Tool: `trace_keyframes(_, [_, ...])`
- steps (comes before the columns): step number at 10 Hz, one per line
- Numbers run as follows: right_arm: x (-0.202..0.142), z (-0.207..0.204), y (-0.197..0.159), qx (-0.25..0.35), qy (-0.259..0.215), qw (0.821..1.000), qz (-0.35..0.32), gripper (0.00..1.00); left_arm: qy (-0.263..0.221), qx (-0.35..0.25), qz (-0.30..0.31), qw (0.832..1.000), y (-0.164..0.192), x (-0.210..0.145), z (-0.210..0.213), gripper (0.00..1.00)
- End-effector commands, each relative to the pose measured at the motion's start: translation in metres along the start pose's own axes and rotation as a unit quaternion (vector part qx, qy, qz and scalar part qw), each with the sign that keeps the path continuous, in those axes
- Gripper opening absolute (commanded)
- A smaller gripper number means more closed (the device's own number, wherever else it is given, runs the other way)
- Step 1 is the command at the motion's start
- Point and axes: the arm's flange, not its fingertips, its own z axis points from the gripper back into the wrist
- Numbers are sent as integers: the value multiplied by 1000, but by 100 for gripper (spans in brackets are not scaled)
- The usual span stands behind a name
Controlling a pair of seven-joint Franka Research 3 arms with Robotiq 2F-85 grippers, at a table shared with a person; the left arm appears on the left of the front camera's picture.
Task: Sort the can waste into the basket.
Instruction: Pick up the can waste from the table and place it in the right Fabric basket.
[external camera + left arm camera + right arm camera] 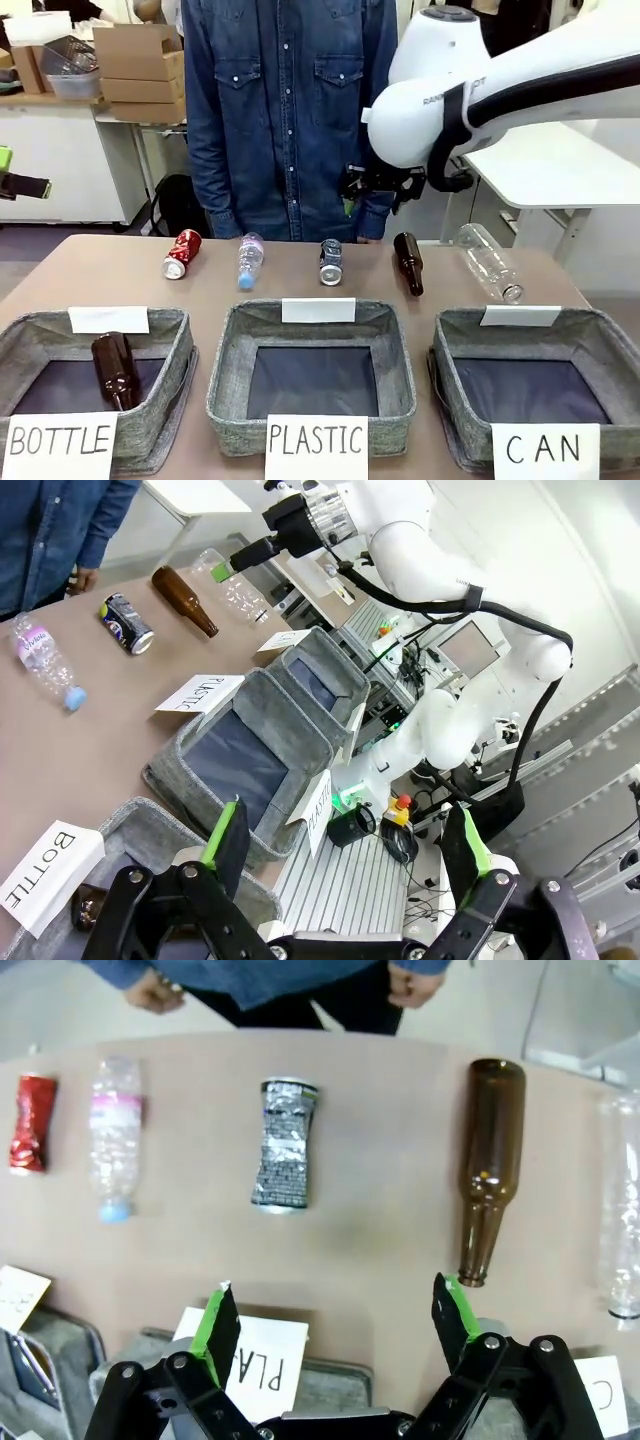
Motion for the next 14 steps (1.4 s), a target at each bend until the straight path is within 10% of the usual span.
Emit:
trace_keyframes(1, [0,0,-2,-3,4,1000,-2,100,-10,-9,-12,1000,-1,2,0,100])
trace_keyframes(6, [47,-111,66,-5,119,992,39,100,-10,-9,-12,1000,-1,2,0,100])
trace_keyframes(14, [60,-193,54,-58,174,983,-28,100,-10,-9,-12,1000,-1,2,0,100])
